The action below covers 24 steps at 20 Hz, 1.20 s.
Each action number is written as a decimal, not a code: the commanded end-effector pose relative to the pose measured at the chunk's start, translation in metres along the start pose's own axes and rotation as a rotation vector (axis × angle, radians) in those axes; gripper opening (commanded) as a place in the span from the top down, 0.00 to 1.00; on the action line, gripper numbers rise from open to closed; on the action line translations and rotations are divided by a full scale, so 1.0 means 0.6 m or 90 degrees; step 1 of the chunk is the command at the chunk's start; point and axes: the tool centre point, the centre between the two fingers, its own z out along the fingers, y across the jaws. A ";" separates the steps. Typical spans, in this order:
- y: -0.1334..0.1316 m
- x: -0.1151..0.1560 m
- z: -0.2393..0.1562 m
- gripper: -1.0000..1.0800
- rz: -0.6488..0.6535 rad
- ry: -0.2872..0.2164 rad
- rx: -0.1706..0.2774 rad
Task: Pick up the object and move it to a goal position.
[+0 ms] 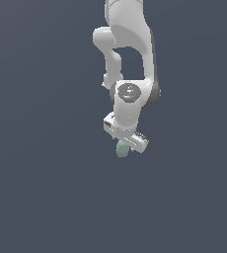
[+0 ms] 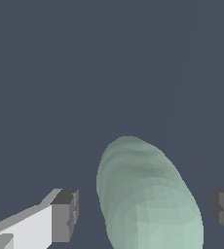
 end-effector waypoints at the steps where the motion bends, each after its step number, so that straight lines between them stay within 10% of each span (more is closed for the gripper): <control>1: -0.001 0.001 0.002 1.00 0.000 0.001 0.001; 14: -0.004 -0.004 -0.001 1.00 0.000 0.001 0.001; 24: -0.052 -0.097 -0.023 1.00 0.000 0.001 0.001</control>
